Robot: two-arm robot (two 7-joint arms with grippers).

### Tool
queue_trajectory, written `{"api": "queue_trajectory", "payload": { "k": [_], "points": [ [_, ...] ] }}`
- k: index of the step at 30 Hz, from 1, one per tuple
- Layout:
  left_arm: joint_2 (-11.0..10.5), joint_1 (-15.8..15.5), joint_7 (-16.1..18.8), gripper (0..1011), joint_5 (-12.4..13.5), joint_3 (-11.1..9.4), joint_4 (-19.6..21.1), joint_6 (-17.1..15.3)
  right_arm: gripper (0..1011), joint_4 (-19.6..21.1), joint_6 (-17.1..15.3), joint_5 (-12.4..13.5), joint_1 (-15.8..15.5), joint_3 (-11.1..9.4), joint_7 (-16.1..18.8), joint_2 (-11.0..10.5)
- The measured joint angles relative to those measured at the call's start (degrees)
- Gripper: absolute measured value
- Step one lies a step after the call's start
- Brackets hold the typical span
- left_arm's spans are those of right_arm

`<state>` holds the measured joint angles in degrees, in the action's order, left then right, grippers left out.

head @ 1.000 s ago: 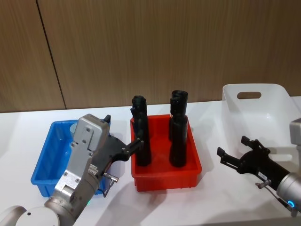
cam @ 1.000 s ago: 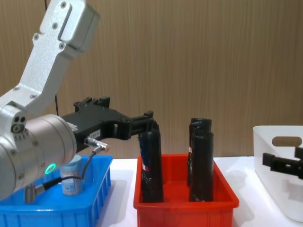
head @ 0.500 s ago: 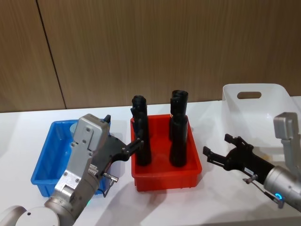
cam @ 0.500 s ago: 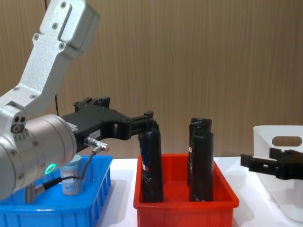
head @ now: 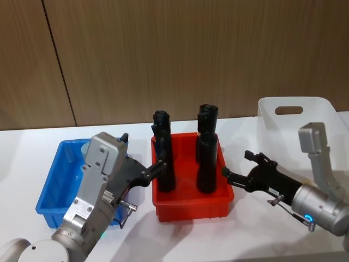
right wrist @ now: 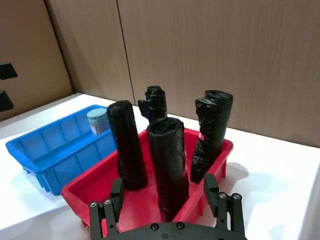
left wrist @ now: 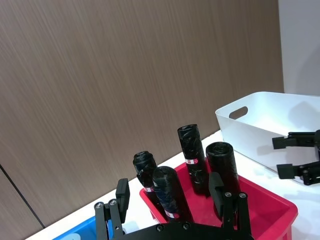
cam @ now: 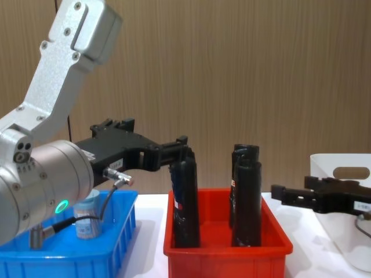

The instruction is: Pick the cotton swabs from the blue box and place them into the white box.

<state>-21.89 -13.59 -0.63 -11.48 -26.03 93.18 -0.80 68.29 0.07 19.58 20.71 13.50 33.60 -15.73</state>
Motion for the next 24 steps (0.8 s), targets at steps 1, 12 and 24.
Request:
{"api": "queue_trajectory", "payload": {
  "k": [1,12,24],
  "points": [
    [0.00,0.00,0.00,1003,0.00,0.00,0.00,0.00,1001,-0.31,0.00,-0.06,0.27,0.10,0.16,0.13],
    [0.00,0.00,0.00,1003,0.00,0.00,0.00,0.00,1001,-5.63,-0.08,-0.67,4.81,1.41,2.52,2.32],
    [0.00,0.00,0.00,1003,0.00,0.00,0.00,0.00,1001,-12.81,1.04,-1.09,9.67,2.41,4.13,4.47]
  ]
}}
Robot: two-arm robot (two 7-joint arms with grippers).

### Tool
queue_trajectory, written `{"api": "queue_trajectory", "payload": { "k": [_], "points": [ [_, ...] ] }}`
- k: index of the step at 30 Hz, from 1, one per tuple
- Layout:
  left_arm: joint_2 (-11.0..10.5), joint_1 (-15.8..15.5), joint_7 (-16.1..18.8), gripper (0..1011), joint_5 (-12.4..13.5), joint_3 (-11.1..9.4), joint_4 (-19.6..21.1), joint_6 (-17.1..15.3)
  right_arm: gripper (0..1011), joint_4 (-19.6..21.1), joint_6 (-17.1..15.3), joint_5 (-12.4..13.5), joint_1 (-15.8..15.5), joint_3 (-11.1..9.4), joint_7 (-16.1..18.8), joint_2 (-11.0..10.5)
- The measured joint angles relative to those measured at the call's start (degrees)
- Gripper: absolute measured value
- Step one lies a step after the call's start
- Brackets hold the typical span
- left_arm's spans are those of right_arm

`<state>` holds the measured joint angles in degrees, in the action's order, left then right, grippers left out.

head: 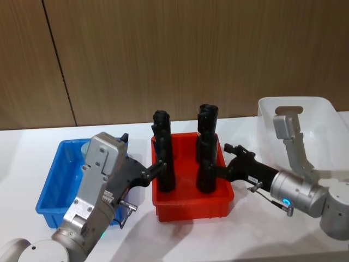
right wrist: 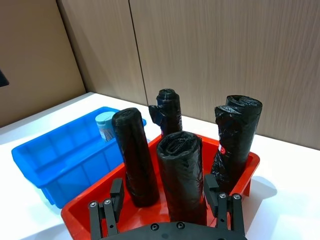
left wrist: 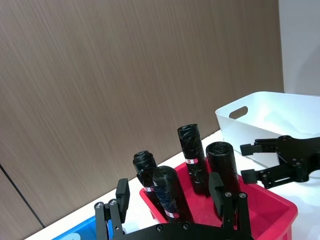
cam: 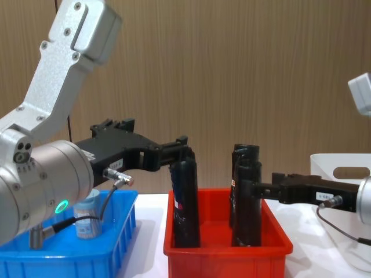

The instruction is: Pick the cotton swabs from the blue box and place them into the white box.

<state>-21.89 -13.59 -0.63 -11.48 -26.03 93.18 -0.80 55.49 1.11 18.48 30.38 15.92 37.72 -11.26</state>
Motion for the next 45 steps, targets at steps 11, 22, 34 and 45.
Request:
{"api": "queue_trajectory", "payload": {
  "k": [11,22,34,45],
  "points": [
    [0.00,0.00,0.00,1003,0.00,0.00,0.00,0.00,1001,-5.84,1.79,-0.38,3.57,0.20,0.58,1.28],
    [0.00,0.00,0.00,1003,0.00,0.00,0.00,0.00,1001,-10.01,3.62,-1.20,6.00,0.46,0.82,2.09],
    [0.00,0.00,0.00,1003,0.00,0.00,0.00,0.00,1001,-14.49,5.54,-1.81,8.50,0.73,1.13,2.86],
    [0.00,0.00,0.00,1003,0.00,0.00,0.00,0.00,1001,-18.58,7.16,-2.24,10.77,0.99,1.50,3.62]
  ]
}}
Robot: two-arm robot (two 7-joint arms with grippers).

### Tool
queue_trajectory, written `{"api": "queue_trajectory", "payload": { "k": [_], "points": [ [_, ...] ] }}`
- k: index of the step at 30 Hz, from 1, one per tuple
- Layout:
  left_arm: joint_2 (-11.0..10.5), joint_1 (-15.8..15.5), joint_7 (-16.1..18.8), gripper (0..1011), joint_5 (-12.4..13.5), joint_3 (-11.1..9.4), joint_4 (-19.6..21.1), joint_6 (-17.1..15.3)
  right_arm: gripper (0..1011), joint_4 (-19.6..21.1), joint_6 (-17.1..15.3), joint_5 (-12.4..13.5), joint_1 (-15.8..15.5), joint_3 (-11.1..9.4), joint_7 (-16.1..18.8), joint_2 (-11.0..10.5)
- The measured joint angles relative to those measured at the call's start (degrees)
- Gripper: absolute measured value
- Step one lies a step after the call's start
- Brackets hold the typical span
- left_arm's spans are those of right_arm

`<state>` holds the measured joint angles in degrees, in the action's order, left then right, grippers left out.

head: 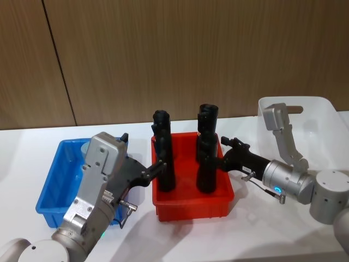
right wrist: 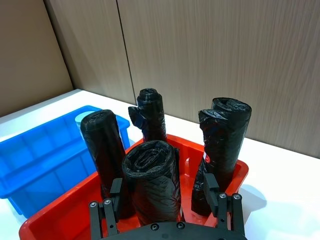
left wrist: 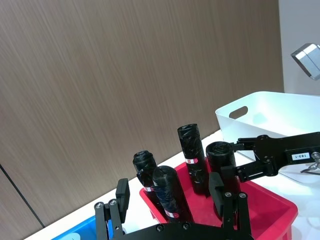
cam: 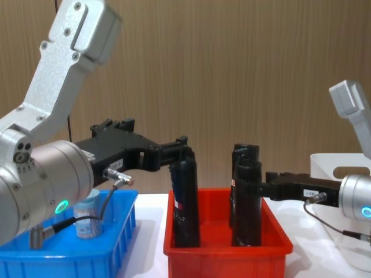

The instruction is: Pick the cotton swabs from the blue box and place them into the white box.

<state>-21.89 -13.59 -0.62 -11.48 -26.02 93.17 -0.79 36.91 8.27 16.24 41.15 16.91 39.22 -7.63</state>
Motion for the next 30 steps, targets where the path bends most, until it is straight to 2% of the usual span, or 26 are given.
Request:
{"api": "queue_trajectory", "payload": {
  "k": [11,22,27,30],
  "points": [
    [0.00,0.00,0.00,1003,0.00,0.00,0.00,0.00,988,-4.11,1.52,-0.40,2.40,0.30,0.23,0.86],
    [0.00,0.00,0.00,1003,0.00,0.00,0.00,0.00,707,-8.10,3.14,-0.53,4.68,0.58,0.88,1.70],
    [0.00,0.00,0.00,1003,0.00,0.00,0.00,0.00,523,-9.06,3.58,-0.48,5.26,0.63,1.04,1.92],
    [0.00,0.00,0.00,1003,0.00,0.00,0.00,0.00,499,-9.19,3.69,-0.42,5.35,0.65,1.14,1.96]
  ]
}}
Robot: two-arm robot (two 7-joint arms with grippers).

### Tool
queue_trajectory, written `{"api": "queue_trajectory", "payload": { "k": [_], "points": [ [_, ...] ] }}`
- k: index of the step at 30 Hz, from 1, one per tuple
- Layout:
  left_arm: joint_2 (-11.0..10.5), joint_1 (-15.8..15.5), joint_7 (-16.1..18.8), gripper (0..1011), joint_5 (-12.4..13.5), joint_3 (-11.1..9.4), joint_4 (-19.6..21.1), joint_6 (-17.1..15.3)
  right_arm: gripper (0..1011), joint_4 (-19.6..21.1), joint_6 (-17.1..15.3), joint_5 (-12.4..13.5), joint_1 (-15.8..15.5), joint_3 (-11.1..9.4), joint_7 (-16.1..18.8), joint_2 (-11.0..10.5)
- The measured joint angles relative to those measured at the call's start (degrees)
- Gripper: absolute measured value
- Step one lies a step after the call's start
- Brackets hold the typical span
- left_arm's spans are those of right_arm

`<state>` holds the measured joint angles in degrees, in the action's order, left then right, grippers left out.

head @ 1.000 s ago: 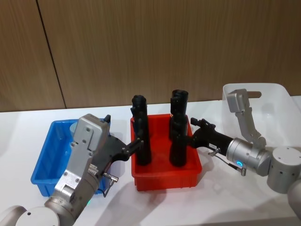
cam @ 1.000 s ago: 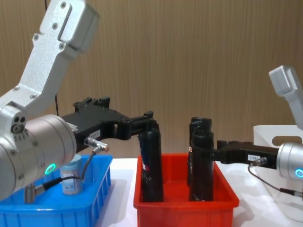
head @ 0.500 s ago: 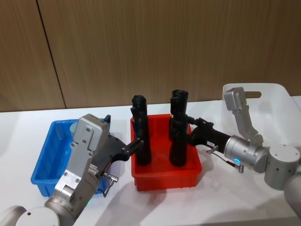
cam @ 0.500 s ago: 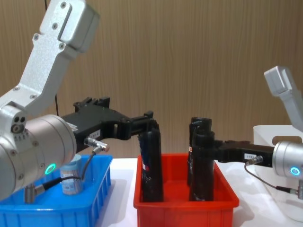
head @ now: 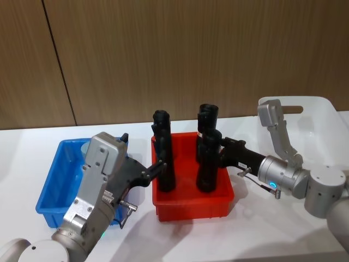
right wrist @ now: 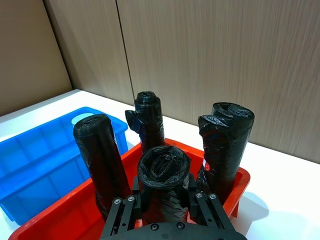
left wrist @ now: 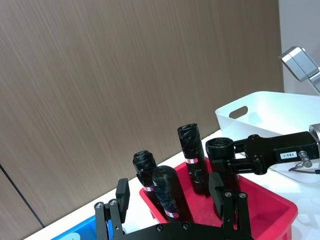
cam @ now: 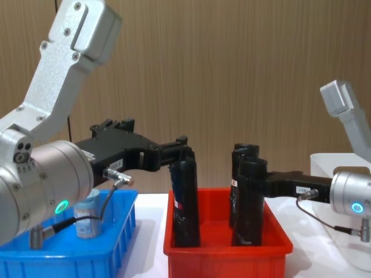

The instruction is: Pick the cotton swabs from the blue box and place them into the white box.

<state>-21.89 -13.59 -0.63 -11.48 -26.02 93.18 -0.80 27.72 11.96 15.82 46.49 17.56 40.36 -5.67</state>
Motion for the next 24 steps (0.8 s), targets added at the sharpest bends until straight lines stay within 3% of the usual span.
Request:
{"api": "queue_trajectory", "payload": {
  "k": [6,11,24],
  "points": [
    [0.00,0.00,0.00,1003,0.00,0.00,0.00,0.00,450,1.32,-0.11,0.11,-0.38,-0.02,0.04,-0.11],
    [0.00,0.00,0.00,1003,0.00,0.00,0.00,0.00,425,4.91,-1.31,0.53,-1.82,-0.20,-0.08,-0.70],
    [0.00,0.00,0.00,1003,0.00,0.00,0.00,0.00,363,22.56,-7.07,2.27,-8.34,-1.44,-1.71,-3.74]
  ]
}}
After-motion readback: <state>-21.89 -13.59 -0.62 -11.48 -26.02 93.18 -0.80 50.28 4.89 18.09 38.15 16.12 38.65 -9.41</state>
